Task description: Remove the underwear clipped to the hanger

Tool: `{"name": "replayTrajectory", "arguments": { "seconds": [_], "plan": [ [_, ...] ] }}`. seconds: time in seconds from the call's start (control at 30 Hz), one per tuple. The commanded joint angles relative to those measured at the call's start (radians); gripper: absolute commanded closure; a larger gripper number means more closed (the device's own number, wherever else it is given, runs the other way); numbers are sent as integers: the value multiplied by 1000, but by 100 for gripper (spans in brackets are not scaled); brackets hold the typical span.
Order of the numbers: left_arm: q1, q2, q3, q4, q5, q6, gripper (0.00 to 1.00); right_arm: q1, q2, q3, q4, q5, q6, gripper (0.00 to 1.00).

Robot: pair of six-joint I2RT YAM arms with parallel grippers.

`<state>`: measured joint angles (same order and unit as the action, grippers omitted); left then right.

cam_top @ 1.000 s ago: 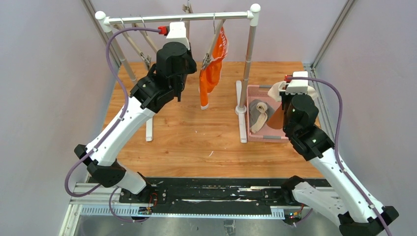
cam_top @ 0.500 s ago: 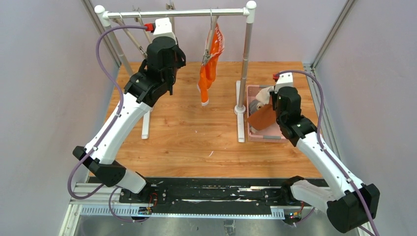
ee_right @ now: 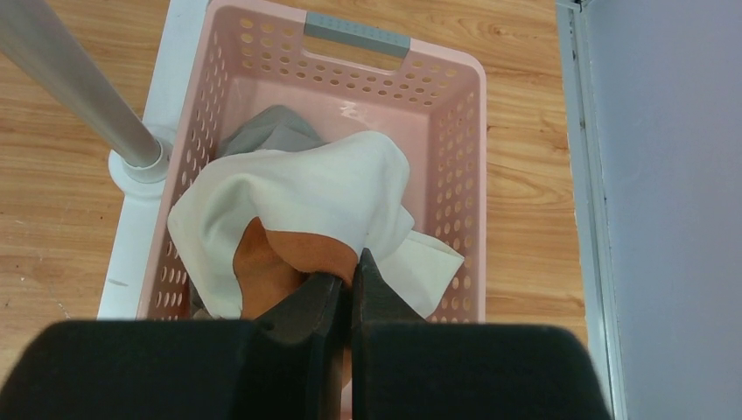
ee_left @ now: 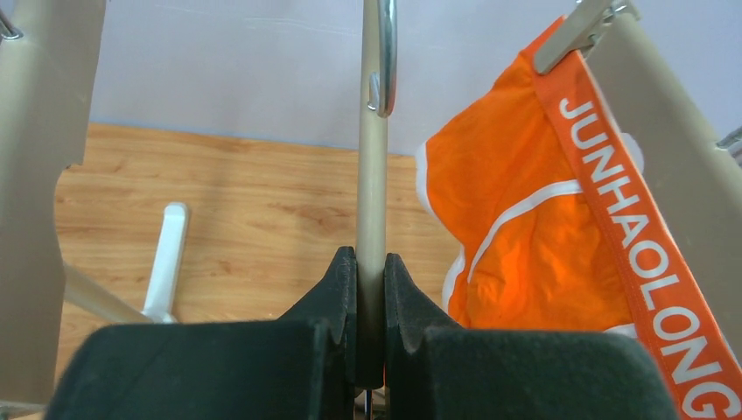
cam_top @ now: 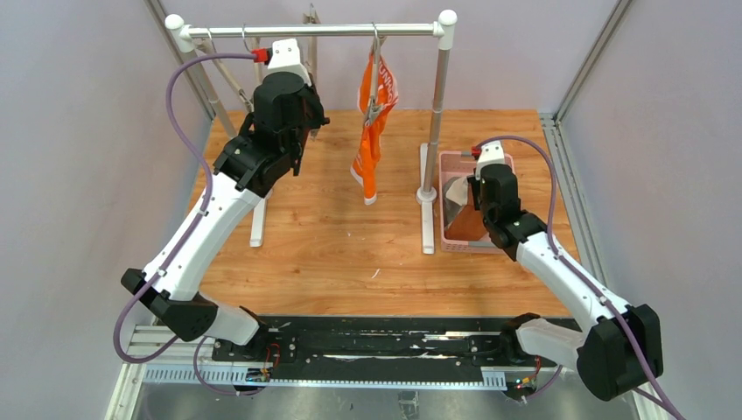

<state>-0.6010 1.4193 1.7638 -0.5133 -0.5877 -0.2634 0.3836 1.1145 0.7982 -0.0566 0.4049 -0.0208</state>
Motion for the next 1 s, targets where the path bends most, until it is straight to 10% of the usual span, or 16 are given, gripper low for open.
{"name": "replayTrajectory", "arguments": {
  "seconds": [0.0, 0.97],
  "plan": [
    [3, -48, 21, 70, 70, -18, 100, -14, 9, -32, 76, -13, 19, 99],
    [10, -13, 130, 47, 37, 146, 100, -14, 222, -60, 243, -70, -9, 100]
  ]
}}
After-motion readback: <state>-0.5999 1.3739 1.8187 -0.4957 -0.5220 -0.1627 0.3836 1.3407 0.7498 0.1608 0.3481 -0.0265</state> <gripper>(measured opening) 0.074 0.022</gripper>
